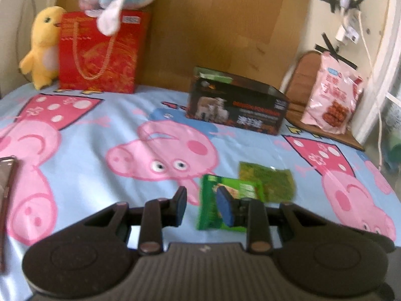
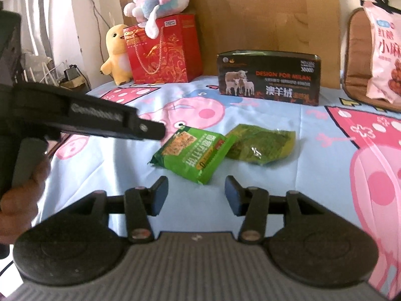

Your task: Organize snacks

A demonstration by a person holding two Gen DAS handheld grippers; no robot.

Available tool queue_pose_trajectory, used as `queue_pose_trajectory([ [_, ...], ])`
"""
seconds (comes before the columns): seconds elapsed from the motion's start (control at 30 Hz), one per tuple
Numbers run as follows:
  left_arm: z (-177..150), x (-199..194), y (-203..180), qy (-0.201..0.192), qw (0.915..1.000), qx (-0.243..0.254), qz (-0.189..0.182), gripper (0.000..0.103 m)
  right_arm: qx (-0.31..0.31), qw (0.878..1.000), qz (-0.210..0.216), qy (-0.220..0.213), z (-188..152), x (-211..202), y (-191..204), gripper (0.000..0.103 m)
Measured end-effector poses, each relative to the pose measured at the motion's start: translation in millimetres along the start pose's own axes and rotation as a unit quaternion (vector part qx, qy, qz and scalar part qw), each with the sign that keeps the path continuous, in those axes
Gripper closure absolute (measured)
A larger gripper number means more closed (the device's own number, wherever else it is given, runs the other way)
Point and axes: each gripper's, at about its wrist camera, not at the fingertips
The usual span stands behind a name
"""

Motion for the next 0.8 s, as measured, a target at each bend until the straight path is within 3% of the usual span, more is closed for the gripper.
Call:
queue_pose_trajectory([
  [0.13, -4, 0, 18, -0.013, 0.9997, -0.011, 0.018, 0.076, 0.009, 1.0, -0.009, -0.009, -4, -4, -1, 0.047],
  [0.43, -16, 19, 24, 0.002, 0.9985, -0.041, -0.035, 0.063, 0.018, 0.999, -0.02, -0.019, 3, 0, -7, 0.047],
  [0.63, -22, 30, 16, 0.004, 0.996, -0.036, -0.082, 0.056, -0.076, 0.997, -0.018, 0.008, 5, 27, 17, 0.044],
  [0.8, -26, 29, 11, -0.005, 0.9943, -0.03, -0.102, 0.067, -0.082, 0.997, -0.007, 0.008, 8, 38, 16, 0.04],
])
Point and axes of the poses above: each gripper's, at about its wrist camera, not at the fingertips, and x roughly the way its jaws point, y to its left, z to its top, and after that the axes turned 13 degrees about -y, right-handed
